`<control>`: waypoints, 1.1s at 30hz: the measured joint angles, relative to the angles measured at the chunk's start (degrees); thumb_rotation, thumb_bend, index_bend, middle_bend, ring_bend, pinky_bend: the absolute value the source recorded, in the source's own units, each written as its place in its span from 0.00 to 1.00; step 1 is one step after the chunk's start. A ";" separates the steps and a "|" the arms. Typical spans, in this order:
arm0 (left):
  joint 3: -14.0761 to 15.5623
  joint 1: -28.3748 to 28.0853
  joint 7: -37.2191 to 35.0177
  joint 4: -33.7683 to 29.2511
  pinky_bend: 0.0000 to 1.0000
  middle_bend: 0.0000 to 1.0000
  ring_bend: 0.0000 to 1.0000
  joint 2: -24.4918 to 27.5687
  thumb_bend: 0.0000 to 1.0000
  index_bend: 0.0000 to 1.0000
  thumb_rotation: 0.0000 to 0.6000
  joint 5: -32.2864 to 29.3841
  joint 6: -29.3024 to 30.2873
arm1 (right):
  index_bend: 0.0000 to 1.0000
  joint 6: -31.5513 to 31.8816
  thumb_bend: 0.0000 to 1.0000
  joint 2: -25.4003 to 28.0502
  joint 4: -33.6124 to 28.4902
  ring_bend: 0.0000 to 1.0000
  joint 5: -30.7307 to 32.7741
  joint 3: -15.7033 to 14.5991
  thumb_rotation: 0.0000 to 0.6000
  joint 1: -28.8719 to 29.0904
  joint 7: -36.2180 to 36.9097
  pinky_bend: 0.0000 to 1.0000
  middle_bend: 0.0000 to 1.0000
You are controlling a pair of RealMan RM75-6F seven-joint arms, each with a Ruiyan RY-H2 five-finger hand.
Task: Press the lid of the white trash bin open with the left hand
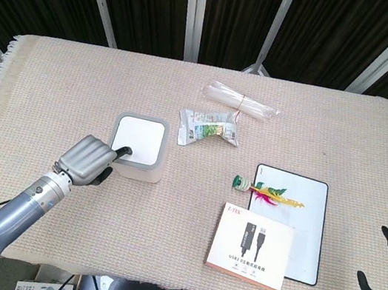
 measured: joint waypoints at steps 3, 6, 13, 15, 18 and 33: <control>0.68 -0.70 0.89 -0.23 0.64 0.88 0.70 -0.11 0.73 0.25 1.00 -1.40 0.36 | 0.12 0.04 0.27 -0.01 -0.01 0.02 0.05 0.00 1.00 -0.05 0.03 0.00 0.06; 1.51 -1.55 2.55 -0.27 0.64 0.88 0.70 -0.28 0.73 0.25 1.00 -2.65 0.97 | 0.12 -0.06 0.27 0.02 -0.01 0.02 0.09 -0.02 1.00 -0.02 0.19 0.00 0.06; 1.23 -2.28 2.15 -2.08 0.64 0.85 0.68 0.05 0.69 0.25 1.00 -2.62 3.41 | 0.12 0.06 0.27 0.12 -0.07 0.02 0.22 0.00 1.00 -0.14 0.38 0.00 0.06; 0.66 -1.87 0.67 -3.00 0.64 0.84 0.67 0.46 0.66 0.24 1.00 -0.56 4.35 | 0.12 0.12 0.27 0.12 -0.05 0.02 0.22 0.01 1.00 -0.16 0.44 0.00 0.06; -0.35 -0.73 -2.14 -4.49 0.64 0.79 0.63 1.22 0.57 0.23 1.00 3.11 6.13 | 0.12 0.25 0.27 0.16 -0.05 0.02 0.16 0.01 1.00 -0.22 0.55 0.00 0.06; 8.80 25.96 -4.66 -9.33 0.19 0.24 0.13 5.43 0.16 0.21 1.00 35.73 37.39 | 0.12 -1.76 0.27 0.36 -0.34 0.02 -0.85 -0.92 1.00 0.45 -0.16 0.00 0.06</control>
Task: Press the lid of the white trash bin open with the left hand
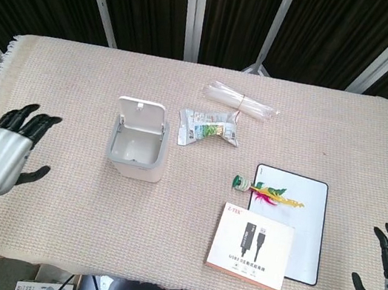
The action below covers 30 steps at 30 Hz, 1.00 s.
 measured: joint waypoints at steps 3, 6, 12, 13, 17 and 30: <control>3.36 5.25 -5.73 3.62 0.16 0.23 0.12 0.82 0.17 0.21 1.00 5.89 2.86 | 0.12 -0.09 0.27 0.06 -0.14 0.02 -0.01 -0.02 1.00 0.07 -0.57 0.00 0.06; 5.98 9.13 -13.61 8.35 0.12 0.21 0.08 1.84 0.17 0.21 1.00 8.38 5.27 | 0.12 0.09 0.27 0.08 -0.28 0.02 -0.19 -0.11 1.00 -0.01 -0.86 0.00 0.06; 9.67 17.16 -26.06 17.92 0.12 0.20 0.06 3.24 0.17 0.21 1.00 10.66 8.79 | 0.12 0.53 0.27 0.16 -0.23 0.02 -0.36 -0.14 1.00 -0.19 -0.79 0.00 0.06; 9.91 17.86 -27.26 18.87 0.12 0.20 0.06 3.22 0.16 0.21 1.00 10.77 8.97 | 0.12 0.63 0.27 0.22 -0.21 0.02 -0.35 -0.12 1.00 -0.23 -0.67 0.00 0.06; 10.01 19.91 -32.70 23.21 0.12 0.20 0.06 1.91 0.16 0.21 1.00 10.54 9.21 | 0.12 0.96 0.27 0.51 -0.07 0.02 -0.34 -0.12 1.00 -0.39 0.21 0.00 0.06; 4.64 24.58 -44.62 35.23 0.12 0.20 0.06 -3.58 0.17 0.22 1.00 10.00 12.65 | 0.12 0.82 0.27 0.56 0.16 0.02 -0.83 -0.38 1.00 -0.36 -0.14 0.00 0.06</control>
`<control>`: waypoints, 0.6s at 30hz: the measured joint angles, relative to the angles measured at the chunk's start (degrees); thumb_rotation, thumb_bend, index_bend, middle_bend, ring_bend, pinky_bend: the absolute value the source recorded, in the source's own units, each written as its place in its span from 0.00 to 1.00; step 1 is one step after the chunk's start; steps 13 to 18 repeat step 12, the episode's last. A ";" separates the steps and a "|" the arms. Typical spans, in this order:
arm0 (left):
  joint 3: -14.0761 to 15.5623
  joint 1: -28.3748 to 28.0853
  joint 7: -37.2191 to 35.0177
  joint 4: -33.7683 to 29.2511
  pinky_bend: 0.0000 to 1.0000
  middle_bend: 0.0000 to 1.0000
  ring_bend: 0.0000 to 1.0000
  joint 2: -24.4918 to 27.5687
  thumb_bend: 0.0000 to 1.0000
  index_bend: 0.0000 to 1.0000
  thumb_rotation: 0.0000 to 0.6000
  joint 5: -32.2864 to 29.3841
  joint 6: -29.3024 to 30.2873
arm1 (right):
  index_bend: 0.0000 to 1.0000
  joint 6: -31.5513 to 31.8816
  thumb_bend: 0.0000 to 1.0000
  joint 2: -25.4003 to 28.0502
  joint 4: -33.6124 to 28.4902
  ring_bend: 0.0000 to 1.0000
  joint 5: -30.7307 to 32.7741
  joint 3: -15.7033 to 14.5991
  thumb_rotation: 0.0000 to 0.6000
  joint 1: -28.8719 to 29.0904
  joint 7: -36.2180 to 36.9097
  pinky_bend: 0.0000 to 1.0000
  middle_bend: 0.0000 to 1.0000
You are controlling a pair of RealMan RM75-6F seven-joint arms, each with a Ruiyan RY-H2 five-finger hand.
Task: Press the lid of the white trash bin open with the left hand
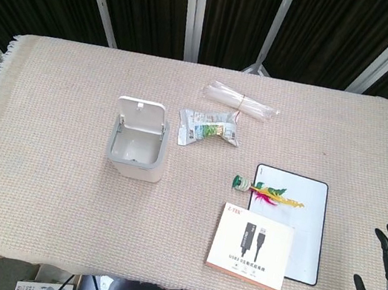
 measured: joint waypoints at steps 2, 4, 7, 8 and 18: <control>-0.30 0.23 -0.18 -0.37 0.12 0.20 0.06 0.68 0.17 0.22 1.00 -1.73 -1.40 | 0.12 -0.04 0.27 -0.03 -0.08 0.02 -0.02 -0.03 1.00 0.01 -0.13 0.00 0.06; -0.58 0.35 -0.30 -0.90 0.12 0.20 0.06 1.41 0.17 0.22 1.00 -2.80 -2.84 | 0.12 -0.03 0.27 -0.04 -0.09 0.02 0.05 -0.01 1.00 0.01 -0.16 0.00 0.06; -1.04 0.36 -0.34 -1.60 0.12 0.20 0.06 2.37 0.17 0.22 1.00 -3.48 -4.66 | 0.12 -0.04 0.27 -0.04 -0.09 0.02 0.16 0.05 1.00 0.03 -0.06 0.00 0.06; -1.19 0.29 -0.21 -1.70 0.12 0.20 0.06 2.52 0.17 0.22 1.00 -3.53 -5.17 | 0.12 -0.08 0.27 -0.05 -0.06 0.02 0.22 0.06 1.00 0.04 -0.01 0.00 0.06; -1.91 -0.29 0.42 -1.62 0.12 0.20 0.06 2.57 0.17 0.22 1.00 -3.01 -6.89 | 0.12 -0.63 0.27 -0.15 0.11 0.02 0.59 0.13 1.00 0.28 0.12 0.00 0.06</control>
